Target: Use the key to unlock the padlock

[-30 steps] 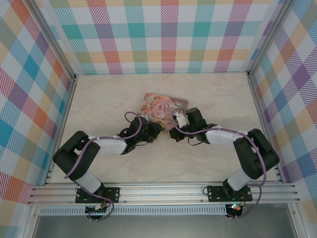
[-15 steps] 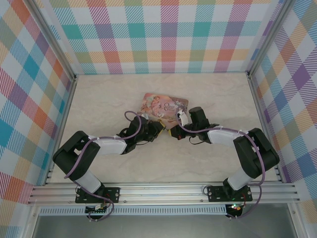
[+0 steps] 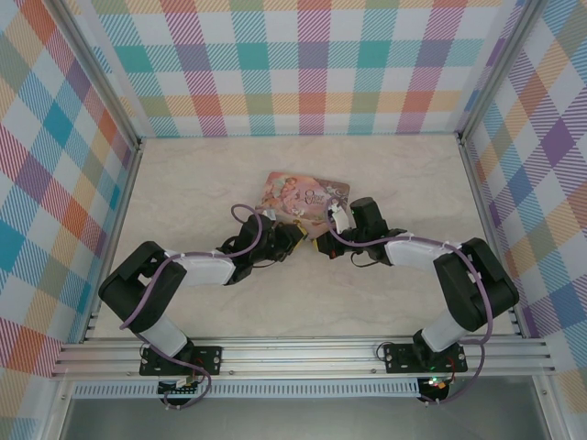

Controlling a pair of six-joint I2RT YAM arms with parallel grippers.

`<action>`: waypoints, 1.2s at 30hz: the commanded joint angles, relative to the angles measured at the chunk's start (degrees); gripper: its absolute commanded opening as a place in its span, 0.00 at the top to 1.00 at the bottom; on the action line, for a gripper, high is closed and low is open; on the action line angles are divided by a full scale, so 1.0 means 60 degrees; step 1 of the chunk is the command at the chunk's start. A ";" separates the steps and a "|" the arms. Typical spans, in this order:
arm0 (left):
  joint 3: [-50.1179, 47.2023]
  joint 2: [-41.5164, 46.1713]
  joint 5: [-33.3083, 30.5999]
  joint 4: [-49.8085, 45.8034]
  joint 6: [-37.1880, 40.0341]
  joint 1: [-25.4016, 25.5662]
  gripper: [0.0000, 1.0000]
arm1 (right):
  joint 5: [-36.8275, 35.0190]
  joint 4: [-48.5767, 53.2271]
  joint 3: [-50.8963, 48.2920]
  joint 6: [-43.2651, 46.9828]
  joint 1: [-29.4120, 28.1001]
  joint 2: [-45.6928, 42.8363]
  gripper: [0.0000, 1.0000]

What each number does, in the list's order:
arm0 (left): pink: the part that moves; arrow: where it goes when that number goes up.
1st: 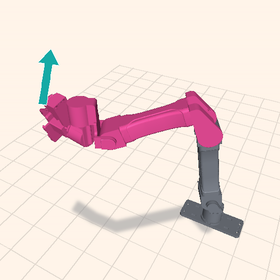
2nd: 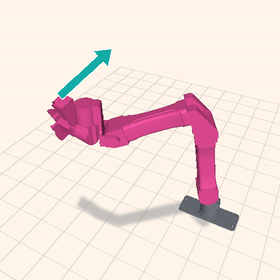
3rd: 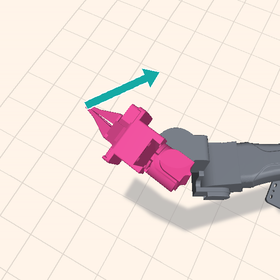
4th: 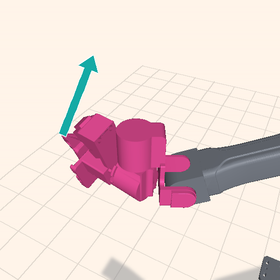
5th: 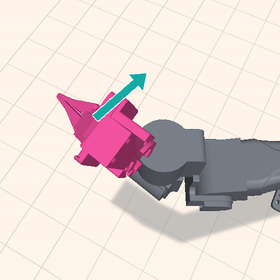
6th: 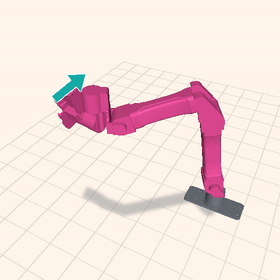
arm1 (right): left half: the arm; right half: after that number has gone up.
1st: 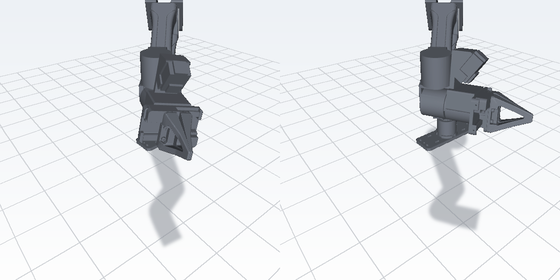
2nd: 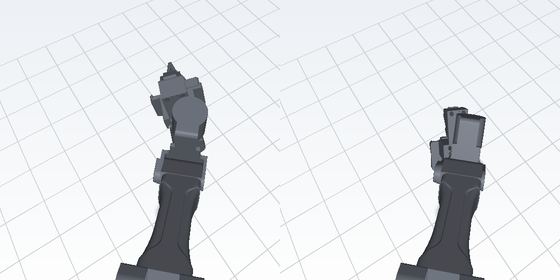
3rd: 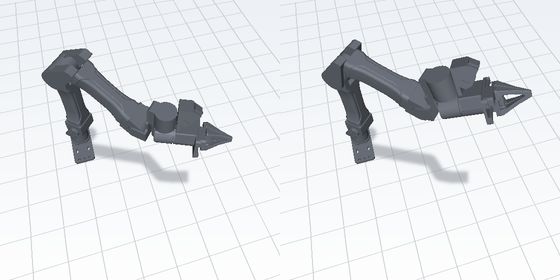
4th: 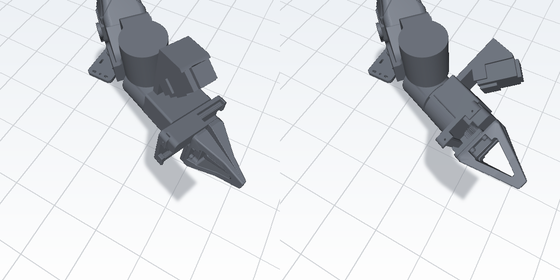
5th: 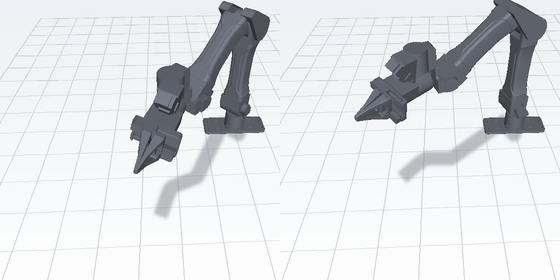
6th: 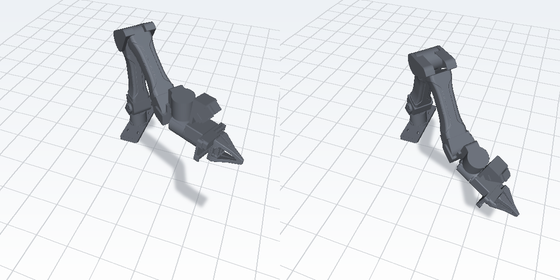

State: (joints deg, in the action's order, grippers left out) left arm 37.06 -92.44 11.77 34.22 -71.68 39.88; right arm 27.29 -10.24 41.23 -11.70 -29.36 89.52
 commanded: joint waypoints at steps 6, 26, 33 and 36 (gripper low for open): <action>0.0307 -0.0175 0.1599 0.0308 0.0182 0.0249 1.00 | -0.0575 -0.1053 0.0145 0.0790 -0.0312 -0.0183 0.99; 0.0647 -0.0597 0.1978 0.0332 0.0470 0.0335 1.00 | 0.0320 -0.1862 0.0627 -0.0390 -0.0268 0.0011 0.98; 0.0877 -0.1009 0.2022 0.0513 0.0304 0.0444 1.00 | 0.0042 -0.2160 0.0446 -0.0597 -0.0525 0.0139 0.98; 0.0979 -0.1150 0.2132 0.0561 0.0272 0.0458 1.00 | -0.0212 -0.2243 0.0350 -0.0614 -0.0540 0.0165 0.98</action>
State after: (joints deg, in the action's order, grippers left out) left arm 40.60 -97.80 12.86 35.16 -70.72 39.66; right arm 22.76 -12.56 41.23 -15.46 -30.44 90.48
